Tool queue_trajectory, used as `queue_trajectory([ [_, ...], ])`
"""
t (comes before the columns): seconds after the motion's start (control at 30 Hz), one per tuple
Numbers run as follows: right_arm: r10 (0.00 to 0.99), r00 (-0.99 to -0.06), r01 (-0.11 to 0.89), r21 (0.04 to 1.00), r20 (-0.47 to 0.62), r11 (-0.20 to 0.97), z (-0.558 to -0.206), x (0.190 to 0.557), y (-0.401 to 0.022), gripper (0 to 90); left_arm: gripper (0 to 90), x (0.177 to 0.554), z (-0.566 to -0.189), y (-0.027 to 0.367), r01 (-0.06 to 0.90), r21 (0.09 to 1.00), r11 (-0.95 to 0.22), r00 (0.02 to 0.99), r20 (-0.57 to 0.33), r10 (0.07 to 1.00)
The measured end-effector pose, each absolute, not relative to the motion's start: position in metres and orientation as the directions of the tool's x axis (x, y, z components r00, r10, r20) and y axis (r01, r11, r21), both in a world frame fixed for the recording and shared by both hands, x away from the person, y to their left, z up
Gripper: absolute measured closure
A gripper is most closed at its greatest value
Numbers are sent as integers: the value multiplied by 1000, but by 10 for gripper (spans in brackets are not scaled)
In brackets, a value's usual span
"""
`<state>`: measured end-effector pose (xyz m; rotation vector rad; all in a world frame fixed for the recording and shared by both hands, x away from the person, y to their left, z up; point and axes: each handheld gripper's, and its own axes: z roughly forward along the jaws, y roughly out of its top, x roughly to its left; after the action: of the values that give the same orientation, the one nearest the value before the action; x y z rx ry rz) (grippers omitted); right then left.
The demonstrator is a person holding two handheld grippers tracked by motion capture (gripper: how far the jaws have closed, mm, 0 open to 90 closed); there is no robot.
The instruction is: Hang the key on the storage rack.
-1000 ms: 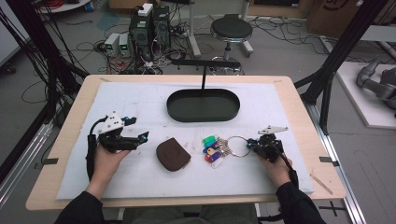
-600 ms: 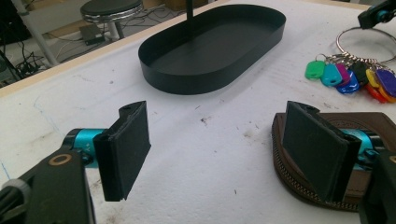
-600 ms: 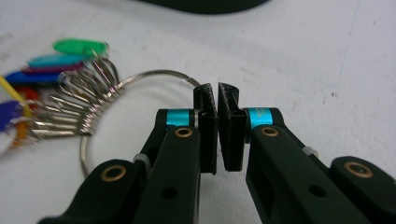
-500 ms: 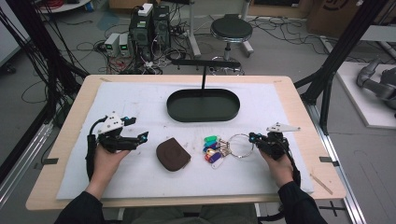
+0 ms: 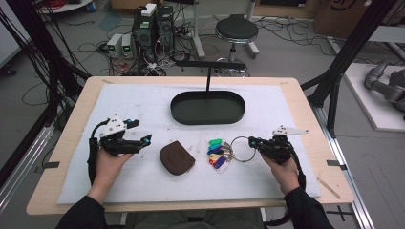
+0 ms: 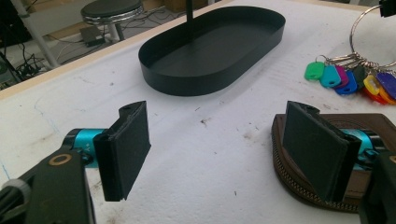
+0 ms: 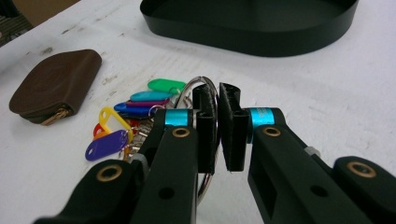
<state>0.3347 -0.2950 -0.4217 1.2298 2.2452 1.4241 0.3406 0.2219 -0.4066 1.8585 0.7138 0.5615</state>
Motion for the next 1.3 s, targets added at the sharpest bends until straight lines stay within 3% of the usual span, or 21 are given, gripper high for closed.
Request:
queue_trajectory([
  [0.17,732,-627,563,805,267,188,-422,336,-297,868,235,340,-407,221,217,929,-301,717,57,695],
  [0.73,673,-731,400,870,112,290,-374,332,-269,885,235,339,-407,220,211,931,-299,731,52,680],
  [1.3,643,-760,297,930,93,216,-322,354,-263,885,238,337,-408,219,209,931,-300,742,49,669],
])
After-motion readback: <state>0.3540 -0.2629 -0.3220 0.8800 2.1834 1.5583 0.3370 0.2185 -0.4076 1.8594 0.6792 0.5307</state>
